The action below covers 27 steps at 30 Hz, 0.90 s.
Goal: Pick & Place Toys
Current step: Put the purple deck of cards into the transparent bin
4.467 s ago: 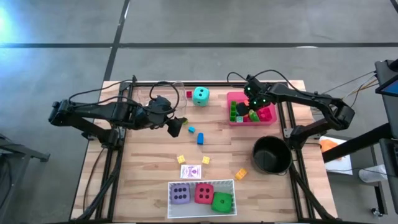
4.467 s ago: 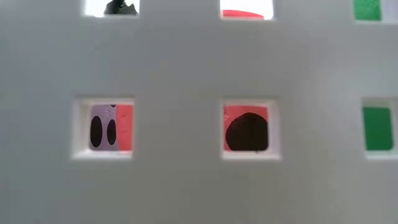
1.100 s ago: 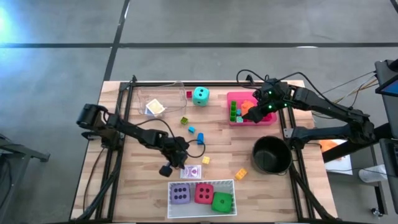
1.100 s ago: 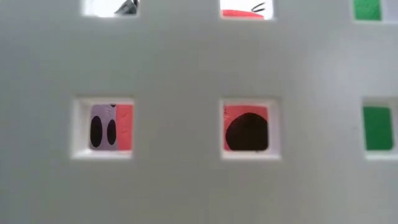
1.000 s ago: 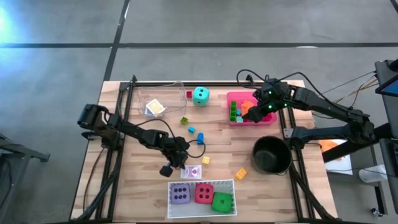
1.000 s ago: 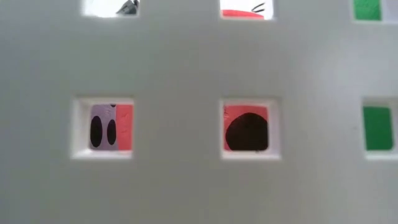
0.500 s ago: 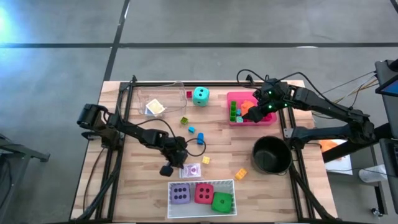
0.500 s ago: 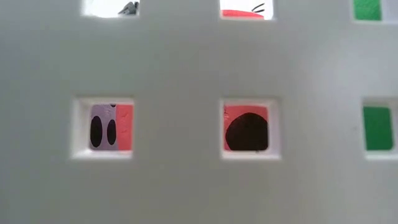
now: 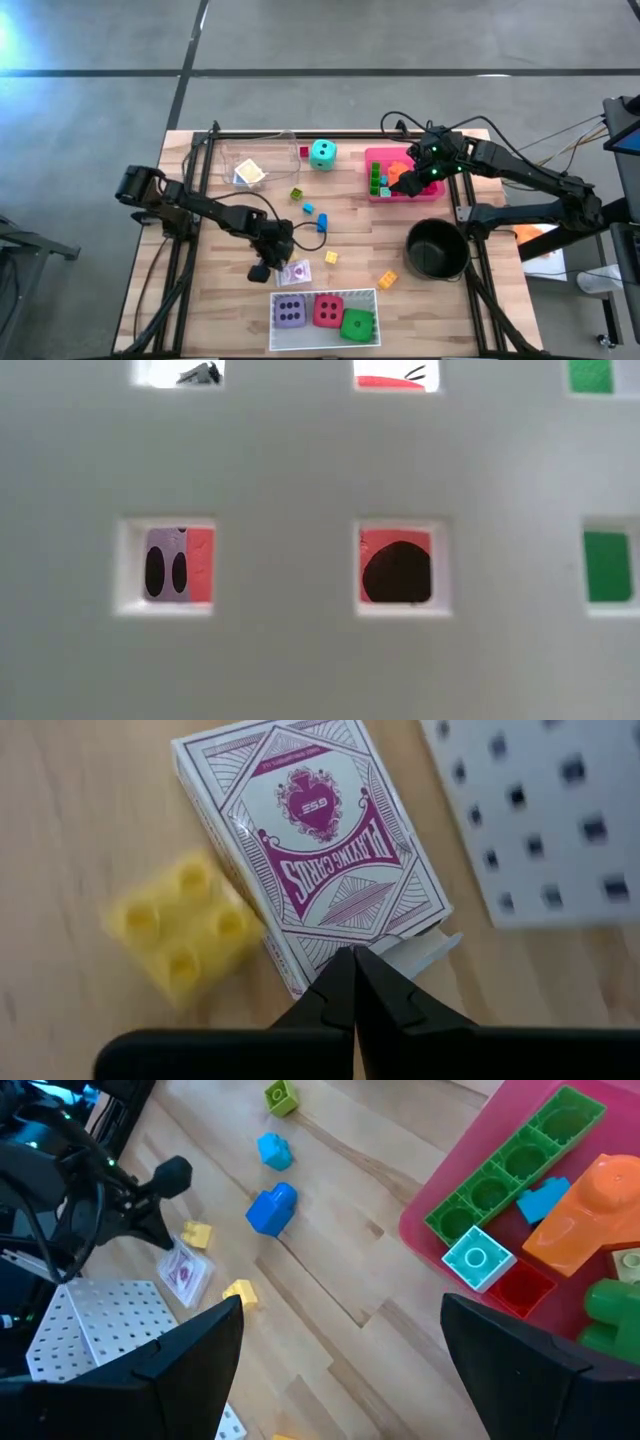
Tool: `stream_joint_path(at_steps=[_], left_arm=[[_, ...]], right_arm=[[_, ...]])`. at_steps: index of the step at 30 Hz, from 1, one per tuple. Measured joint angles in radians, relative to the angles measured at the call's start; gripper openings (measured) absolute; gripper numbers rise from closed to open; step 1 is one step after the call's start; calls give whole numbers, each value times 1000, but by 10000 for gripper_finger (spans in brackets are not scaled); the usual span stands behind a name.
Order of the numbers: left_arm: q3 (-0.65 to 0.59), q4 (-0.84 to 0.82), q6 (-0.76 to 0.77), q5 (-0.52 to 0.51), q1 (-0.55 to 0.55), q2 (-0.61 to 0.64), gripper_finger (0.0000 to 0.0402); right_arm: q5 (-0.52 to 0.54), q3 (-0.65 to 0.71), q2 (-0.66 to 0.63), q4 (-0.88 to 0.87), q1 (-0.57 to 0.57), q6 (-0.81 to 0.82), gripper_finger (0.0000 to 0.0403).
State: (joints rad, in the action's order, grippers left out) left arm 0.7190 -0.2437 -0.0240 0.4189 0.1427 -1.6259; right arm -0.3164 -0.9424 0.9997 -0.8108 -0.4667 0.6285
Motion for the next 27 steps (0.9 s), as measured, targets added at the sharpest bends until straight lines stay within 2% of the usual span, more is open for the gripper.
stream_joint_path(at_steps=[17,27], left_arm=[[-9,-402,75,-66,0,163,2],[-9,-437,185,-101,0,362,1]], right_arm=[[0,0,0,2,0,-4,329],[0,0,0,4,0,-4,329]])
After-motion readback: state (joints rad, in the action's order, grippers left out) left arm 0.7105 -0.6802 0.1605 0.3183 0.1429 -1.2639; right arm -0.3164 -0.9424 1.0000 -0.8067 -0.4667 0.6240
